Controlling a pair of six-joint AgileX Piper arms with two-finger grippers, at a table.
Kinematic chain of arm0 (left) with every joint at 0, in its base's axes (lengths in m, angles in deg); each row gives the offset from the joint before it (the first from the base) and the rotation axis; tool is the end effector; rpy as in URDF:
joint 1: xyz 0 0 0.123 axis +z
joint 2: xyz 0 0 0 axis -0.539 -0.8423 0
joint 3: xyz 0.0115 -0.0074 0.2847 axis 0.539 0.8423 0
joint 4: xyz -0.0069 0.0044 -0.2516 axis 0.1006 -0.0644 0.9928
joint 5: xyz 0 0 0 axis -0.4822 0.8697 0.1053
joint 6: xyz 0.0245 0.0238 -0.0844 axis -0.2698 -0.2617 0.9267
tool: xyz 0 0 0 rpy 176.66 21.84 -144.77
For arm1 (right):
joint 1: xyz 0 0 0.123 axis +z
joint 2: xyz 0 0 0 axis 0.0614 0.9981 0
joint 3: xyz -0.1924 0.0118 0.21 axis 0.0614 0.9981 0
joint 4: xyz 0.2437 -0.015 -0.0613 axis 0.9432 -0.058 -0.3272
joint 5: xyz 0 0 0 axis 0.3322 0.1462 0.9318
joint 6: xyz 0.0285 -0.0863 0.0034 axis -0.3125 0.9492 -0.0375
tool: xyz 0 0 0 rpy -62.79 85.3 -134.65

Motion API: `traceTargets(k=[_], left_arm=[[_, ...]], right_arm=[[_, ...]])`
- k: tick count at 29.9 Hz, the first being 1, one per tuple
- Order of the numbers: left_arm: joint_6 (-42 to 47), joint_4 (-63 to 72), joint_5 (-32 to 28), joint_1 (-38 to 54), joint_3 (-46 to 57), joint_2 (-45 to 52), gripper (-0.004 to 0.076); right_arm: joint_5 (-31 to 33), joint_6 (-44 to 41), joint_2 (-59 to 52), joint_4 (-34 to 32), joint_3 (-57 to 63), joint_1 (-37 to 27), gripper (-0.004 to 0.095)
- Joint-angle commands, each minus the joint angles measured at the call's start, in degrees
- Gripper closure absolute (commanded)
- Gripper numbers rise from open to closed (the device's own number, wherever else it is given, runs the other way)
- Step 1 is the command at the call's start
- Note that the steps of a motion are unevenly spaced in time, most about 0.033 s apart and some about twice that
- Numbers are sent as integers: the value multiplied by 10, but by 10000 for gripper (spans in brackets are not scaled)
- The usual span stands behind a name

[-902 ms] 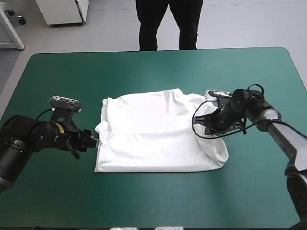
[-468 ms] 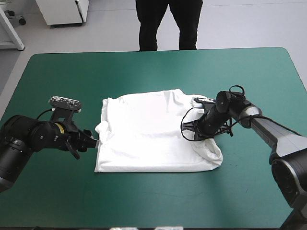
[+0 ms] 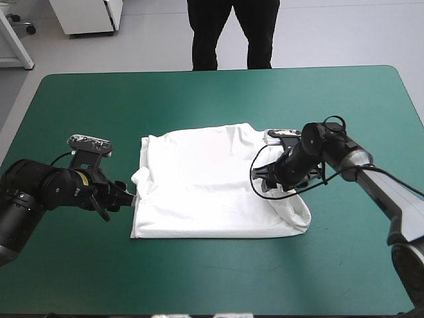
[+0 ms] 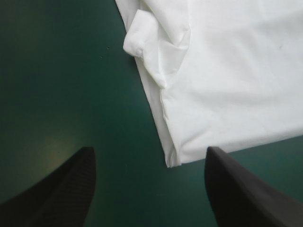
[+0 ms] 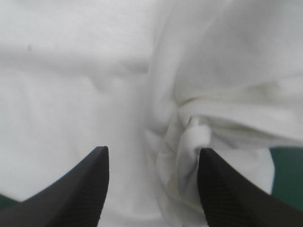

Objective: Fold the cloth

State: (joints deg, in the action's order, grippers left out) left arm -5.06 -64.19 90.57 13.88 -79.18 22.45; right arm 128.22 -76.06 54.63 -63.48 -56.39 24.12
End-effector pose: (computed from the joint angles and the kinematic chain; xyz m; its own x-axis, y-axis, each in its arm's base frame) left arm 0.1864 -0.0596 0.3542 -0.8402 0.2487 -0.4819 0.2748 0.9614 0.0170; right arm 0.3006 0.1370 0.2632 -0.9656 -0.1435 -0.2168 -0.2041 0.9350 0.2901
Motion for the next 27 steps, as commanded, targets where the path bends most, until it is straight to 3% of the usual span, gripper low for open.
traceTargets(k=[1, 12, 18, 27], left_arm=[[9, 2, -14, -1, -18, 10, 248], [36, 5, 16, -1, -18, 10, 248], [48, 24, 25, -1, -18, 8, 249], [51, 61, 25, -1, 10, -46, 249]], right_arm=[[18, -13, -75, -30, -15, 1, 372], [105, -81, -173, -163, -15, 0, 378], [115, -100, -196, -169, -5, 0, 378], [88, -121, -244, -150, 117, -27, 391]])
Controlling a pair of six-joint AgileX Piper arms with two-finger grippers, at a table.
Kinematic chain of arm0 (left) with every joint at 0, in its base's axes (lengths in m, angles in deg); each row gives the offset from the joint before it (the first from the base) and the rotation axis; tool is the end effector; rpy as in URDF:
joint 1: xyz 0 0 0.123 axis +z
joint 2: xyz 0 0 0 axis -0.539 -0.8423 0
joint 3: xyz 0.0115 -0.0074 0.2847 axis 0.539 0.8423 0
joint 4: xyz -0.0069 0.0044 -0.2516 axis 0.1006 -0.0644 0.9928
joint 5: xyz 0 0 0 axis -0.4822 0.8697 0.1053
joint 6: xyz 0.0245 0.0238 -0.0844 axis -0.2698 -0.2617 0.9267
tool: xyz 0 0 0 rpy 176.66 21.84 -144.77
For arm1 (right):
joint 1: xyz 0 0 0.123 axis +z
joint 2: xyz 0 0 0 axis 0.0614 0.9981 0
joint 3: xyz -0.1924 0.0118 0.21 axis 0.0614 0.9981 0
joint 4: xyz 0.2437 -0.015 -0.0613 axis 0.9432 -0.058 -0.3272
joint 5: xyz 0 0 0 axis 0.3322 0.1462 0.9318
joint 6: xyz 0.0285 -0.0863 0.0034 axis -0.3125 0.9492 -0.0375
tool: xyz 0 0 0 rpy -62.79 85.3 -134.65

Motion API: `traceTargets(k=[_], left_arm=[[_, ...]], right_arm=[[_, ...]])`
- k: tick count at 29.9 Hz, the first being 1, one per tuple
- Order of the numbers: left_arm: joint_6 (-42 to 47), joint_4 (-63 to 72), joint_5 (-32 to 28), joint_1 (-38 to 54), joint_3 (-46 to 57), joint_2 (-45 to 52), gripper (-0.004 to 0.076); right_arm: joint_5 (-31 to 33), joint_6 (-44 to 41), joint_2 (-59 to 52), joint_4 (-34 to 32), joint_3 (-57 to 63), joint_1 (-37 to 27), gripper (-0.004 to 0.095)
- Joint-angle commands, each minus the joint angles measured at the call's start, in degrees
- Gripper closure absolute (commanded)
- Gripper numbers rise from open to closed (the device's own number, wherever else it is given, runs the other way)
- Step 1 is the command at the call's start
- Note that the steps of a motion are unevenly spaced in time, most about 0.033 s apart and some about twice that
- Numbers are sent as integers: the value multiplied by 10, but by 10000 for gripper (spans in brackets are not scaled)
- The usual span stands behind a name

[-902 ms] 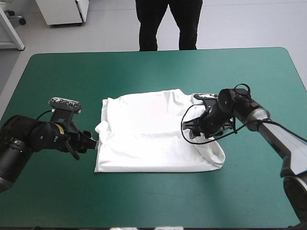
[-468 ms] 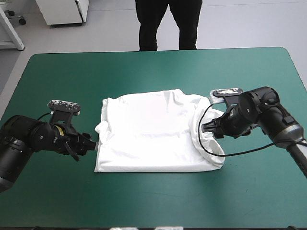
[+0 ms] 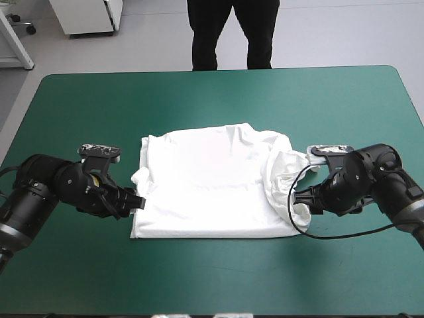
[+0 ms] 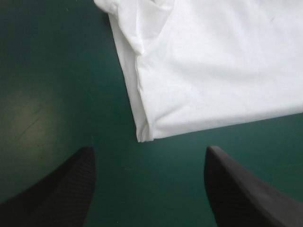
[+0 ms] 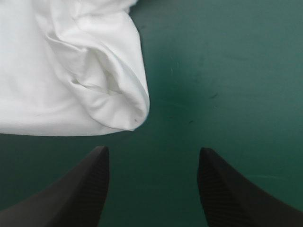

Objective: Fold the cloth

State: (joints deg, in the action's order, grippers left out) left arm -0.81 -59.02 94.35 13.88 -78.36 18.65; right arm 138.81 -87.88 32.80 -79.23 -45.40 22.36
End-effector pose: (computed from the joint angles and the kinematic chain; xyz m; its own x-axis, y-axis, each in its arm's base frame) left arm 0.1920 -0.0696 0.3344 -0.9265 0.1646 -0.3382 0.2065 0.9742 -0.0914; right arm 0.2141 0.0749 0.3095 -0.9684 -0.0515 -0.2442 -0.0745 0.9935 0.0862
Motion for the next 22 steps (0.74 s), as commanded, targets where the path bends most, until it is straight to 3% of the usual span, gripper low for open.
traceTargets(k=[1, 11, 22], left_arm=[[12, 9, -16, -1, 12, -12, 249], [22, 9, -114, -1, 114, -25, 249], [16, 6, -144, -1, 124, -140, 289]], right_arm=[[-18, -3, -28, 9, 10, -10, 396], [-33, -4, -35, 22, 11, -10, 399], [-35, -5, -35, 22, 11, -10, 399]])
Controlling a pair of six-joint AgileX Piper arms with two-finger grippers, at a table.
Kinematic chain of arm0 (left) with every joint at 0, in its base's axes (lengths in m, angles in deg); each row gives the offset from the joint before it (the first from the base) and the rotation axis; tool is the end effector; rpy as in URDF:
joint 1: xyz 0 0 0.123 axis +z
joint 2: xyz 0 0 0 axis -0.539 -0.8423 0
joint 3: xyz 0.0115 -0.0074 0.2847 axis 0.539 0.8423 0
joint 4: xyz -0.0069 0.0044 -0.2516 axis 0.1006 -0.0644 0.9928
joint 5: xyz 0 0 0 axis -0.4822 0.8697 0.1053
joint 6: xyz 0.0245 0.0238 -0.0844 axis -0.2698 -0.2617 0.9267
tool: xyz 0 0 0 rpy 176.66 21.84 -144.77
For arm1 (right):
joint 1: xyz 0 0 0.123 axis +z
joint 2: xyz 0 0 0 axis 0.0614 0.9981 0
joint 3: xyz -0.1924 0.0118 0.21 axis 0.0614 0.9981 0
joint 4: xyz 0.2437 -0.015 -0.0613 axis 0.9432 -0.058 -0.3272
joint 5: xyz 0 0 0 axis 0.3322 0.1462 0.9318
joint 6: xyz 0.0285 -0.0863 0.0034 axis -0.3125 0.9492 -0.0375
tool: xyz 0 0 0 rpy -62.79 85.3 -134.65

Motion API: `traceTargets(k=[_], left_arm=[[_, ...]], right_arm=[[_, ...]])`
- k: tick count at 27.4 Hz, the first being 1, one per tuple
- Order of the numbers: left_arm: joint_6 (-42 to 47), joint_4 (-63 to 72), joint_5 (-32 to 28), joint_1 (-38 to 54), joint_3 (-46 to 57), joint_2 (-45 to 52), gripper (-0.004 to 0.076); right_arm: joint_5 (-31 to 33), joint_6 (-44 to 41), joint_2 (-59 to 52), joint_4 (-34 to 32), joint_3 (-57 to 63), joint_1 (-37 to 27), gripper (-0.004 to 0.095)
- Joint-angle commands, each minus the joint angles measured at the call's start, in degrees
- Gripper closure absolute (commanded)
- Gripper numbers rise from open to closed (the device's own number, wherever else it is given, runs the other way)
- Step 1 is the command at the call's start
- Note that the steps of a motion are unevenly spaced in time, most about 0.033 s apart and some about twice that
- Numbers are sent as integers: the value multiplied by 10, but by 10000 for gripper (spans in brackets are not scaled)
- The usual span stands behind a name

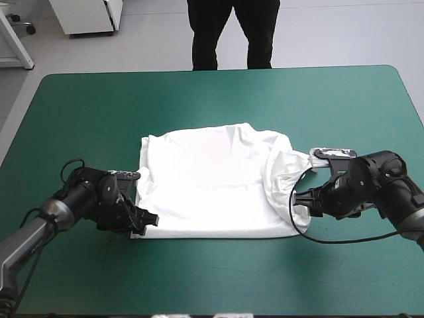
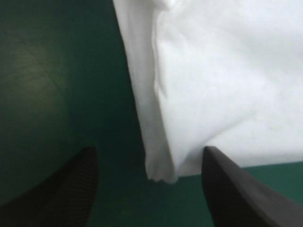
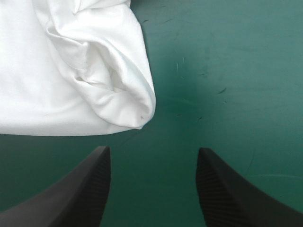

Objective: Fold the cloth

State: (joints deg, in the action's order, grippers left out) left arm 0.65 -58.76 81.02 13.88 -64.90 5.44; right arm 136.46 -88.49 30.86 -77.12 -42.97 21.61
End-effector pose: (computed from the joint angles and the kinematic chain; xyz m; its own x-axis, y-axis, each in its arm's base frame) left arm 0.2183 -0.0783 0.2251 -0.9831 0.1442 -0.1125 0.1521 0.9862 -0.0649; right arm 0.2077 0.0729 0.3065 -0.9647 -0.0112 -0.2630 -0.0475 0.9901 0.1322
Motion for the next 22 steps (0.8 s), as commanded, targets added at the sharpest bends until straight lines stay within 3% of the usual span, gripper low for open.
traceTargets(k=[1, 9, 11, 15, 18, 22], left_arm=[[-8, 2, -13, -1, -9, -14, 298], [-27, 6, -29, -1, 16, -72, 441], [-37, 8, -27, -1, 30, -80, 514], [-41, 9, -28, -1, 37, -79, 732], [-44, 15, -32, -1, 37, -75, 733], [-55, 35, -32, -1, 37, -75, 733]], right_arm=[[-11, 1, -16, 1, -13, -3, 399], [-10, 1, -16, 1, -13, -3, 440], [-6, 1, -16, 9, -13, -3, 440], [-1, 20, -16, 46, -13, -3, 439], [-10, 31, -16, 61, -13, 3, 434], [-38, 19, -12, 16, -9, 53, 374]])
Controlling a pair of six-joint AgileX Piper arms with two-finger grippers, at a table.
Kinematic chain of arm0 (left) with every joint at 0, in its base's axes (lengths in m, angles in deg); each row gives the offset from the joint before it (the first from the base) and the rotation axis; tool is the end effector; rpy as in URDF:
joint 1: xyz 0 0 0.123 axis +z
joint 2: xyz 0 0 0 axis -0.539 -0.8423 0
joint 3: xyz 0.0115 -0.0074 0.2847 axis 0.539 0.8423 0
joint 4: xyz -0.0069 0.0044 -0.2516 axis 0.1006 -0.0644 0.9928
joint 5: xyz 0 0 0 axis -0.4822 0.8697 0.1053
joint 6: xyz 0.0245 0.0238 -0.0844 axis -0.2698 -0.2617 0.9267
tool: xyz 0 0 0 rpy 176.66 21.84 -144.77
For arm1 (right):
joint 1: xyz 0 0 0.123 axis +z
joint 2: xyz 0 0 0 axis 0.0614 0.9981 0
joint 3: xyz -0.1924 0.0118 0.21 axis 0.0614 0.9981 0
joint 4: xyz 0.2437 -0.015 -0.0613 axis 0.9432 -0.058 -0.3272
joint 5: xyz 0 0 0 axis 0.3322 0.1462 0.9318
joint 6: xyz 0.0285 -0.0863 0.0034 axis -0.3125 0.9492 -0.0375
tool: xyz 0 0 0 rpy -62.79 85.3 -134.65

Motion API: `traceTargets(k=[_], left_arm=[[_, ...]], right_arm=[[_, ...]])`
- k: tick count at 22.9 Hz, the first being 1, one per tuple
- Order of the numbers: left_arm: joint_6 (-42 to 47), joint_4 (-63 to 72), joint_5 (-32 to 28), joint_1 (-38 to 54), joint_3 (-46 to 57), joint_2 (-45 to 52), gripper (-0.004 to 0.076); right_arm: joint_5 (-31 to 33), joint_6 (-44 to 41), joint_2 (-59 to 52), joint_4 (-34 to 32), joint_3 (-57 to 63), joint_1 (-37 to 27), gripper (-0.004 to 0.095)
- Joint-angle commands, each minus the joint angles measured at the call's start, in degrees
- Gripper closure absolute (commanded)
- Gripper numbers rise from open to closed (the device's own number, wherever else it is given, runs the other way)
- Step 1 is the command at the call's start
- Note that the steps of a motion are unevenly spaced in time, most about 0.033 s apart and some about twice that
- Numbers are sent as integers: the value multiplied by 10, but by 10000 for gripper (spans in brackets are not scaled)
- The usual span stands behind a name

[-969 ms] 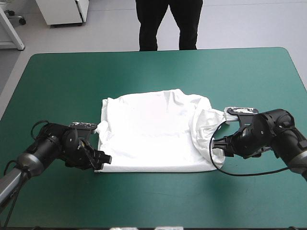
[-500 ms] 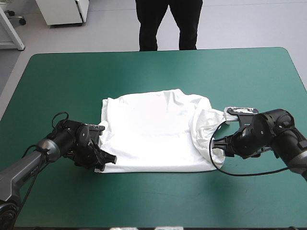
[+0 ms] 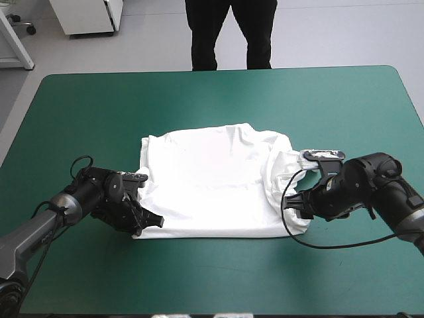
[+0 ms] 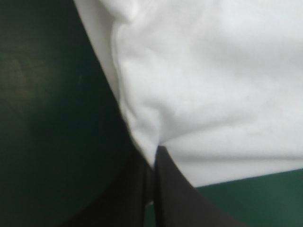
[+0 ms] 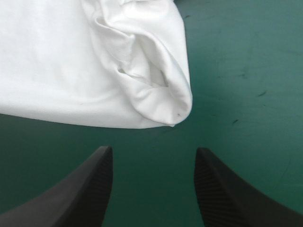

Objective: Fold the cloth

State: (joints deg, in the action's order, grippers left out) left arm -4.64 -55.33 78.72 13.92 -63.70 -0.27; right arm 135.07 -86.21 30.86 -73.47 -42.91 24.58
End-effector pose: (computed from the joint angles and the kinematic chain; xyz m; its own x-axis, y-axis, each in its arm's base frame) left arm 0.2250 -0.0850 0.1972 -0.9792 0.2003 -0.0329 0.2026 0.9745 -0.0960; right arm 0.2037 0.0891 0.3073 -0.9593 -0.0727 -0.2728 -0.1271 0.9740 0.1874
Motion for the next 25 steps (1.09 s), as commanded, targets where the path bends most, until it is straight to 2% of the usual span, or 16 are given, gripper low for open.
traceTargets(k=[1, 3, 6, 10, 13, 18, 21, 23, 25], left_arm=[[-2, 0, -10, -1, 25, -18, 733], [-5, 0, -10, -1, 25, -18, 733], [-5, 0, -10, -1, 25, -18, 733], [-5, 4, -10, -1, 25, -18, 733], [-6, 11, -10, -1, 25, -18, 733], [-15, 19, -10, -1, 25, -18, 733], [-21, 20, -9, -1, 25, -18, 733], [-21, 22, -6, -1, 25, -18, 733], [-21, 22, -5, -1, 23, -18, 733]], right_arm=[[-25, -31, -5, -44, -8, 41, 356], [-35, -65, 8, -70, 1, 46, 352], [-58, -71, 23, -84, 31, 46, 352], [-141, -72, 53, -79, 93, 46, 353], [-180, -76, 86, -70, 96, 46, 360], [-188, -78, 143, -47, 96, 46, 400], [-189, -78, 152, -37, 96, 47, 496], [-186, -78, 147, -36, 96, 47, 649], [-180, -78, 140, -36, 96, 47, 844]])
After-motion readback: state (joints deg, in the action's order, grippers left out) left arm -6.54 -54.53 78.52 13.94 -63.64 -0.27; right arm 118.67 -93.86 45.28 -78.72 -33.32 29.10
